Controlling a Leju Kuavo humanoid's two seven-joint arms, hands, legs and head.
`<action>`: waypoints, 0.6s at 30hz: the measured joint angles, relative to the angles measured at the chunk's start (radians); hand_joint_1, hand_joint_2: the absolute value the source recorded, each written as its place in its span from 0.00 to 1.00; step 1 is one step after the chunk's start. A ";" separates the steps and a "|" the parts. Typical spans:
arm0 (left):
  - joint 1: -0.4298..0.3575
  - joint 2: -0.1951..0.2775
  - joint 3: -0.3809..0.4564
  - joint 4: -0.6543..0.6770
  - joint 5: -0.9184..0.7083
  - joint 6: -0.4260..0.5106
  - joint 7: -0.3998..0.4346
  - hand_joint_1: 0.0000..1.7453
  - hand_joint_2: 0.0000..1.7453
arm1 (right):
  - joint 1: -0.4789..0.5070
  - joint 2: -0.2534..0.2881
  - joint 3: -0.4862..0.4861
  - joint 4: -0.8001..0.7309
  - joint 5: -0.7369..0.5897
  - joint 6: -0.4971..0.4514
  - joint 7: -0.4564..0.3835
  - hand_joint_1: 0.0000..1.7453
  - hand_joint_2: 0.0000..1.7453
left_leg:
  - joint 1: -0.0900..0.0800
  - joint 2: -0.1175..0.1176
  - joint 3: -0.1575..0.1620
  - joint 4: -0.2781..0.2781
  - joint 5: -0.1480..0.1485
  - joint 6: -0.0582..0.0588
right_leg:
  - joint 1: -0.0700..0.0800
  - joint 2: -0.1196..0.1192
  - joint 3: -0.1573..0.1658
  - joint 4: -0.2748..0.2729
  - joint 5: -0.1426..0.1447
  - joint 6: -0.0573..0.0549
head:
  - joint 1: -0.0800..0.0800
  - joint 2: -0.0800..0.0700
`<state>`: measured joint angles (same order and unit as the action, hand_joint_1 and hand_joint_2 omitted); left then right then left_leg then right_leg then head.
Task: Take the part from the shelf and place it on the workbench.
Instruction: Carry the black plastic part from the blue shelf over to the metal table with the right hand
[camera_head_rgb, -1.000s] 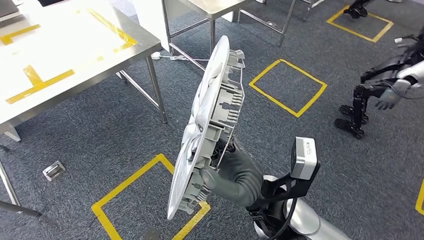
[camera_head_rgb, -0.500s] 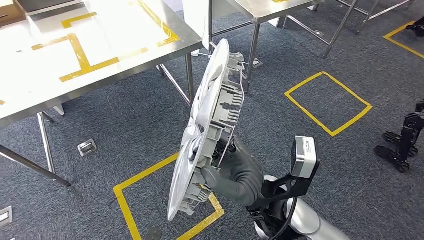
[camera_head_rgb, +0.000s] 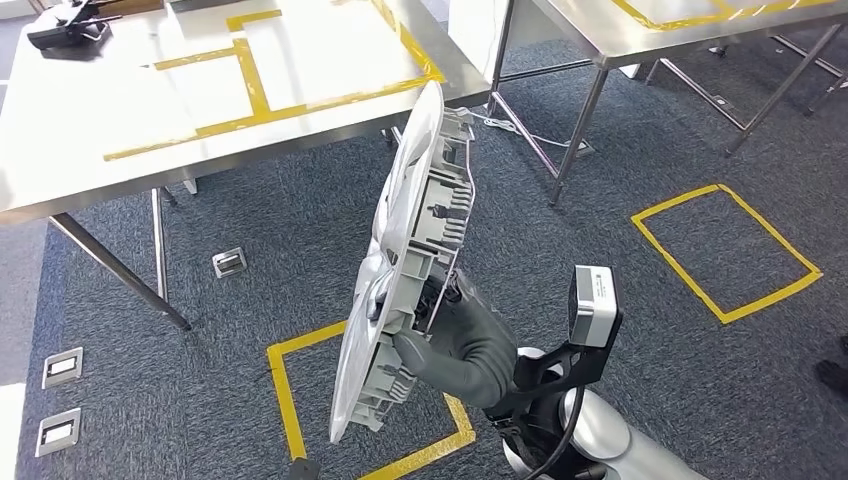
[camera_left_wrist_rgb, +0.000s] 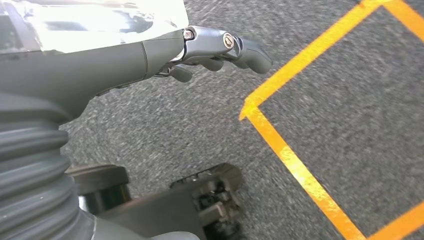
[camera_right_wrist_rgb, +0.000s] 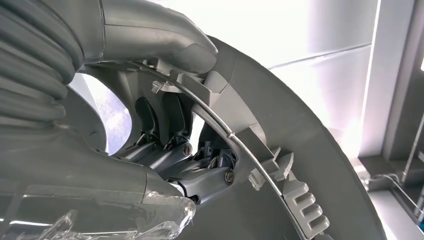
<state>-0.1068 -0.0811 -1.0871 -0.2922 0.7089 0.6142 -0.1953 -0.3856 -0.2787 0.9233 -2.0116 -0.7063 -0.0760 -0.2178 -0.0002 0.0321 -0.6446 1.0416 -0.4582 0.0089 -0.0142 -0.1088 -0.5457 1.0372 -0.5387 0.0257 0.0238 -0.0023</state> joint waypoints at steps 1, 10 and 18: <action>0.000 0.001 -0.001 0.000 0.000 -0.001 0.000 0.00 1.00 | -0.002 0.001 0.000 0.001 0.000 0.001 -0.001 1.00 1.00 | 0.002 -0.010 0.003 -0.002 0.000 0.007 | -0.002 0.024 -0.012 0.029 -0.019 0.002 | 0.003 0.000; -0.002 0.002 -0.005 0.000 0.020 -0.018 0.009 0.00 1.00 | -0.008 0.002 0.006 0.020 -0.017 0.011 -0.002 1.00 1.00 | 0.000 -0.136 0.011 0.004 -0.008 0.017 | -0.002 0.166 -0.098 0.068 0.057 -0.022 | 0.011 0.000; -0.001 0.001 -0.010 -0.001 0.025 -0.023 0.020 0.00 1.00 | -0.026 0.008 0.006 0.034 -0.034 0.005 0.003 1.00 1.00 | 0.004 -0.142 0.009 -0.016 0.002 -0.002 | 0.005 0.173 -0.062 -0.010 0.063 -0.027 | 0.001 0.000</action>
<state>-0.1078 -0.0805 -1.0971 -0.2935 0.7335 0.5910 -0.1754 -0.4117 -0.2703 0.9296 -1.9779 -0.7400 -0.0715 -0.2150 0.0039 -0.1101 -0.6353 1.0256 -0.4558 0.0066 -0.0096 0.0640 -0.6082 1.0270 -0.4754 -0.0015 0.0251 -0.0023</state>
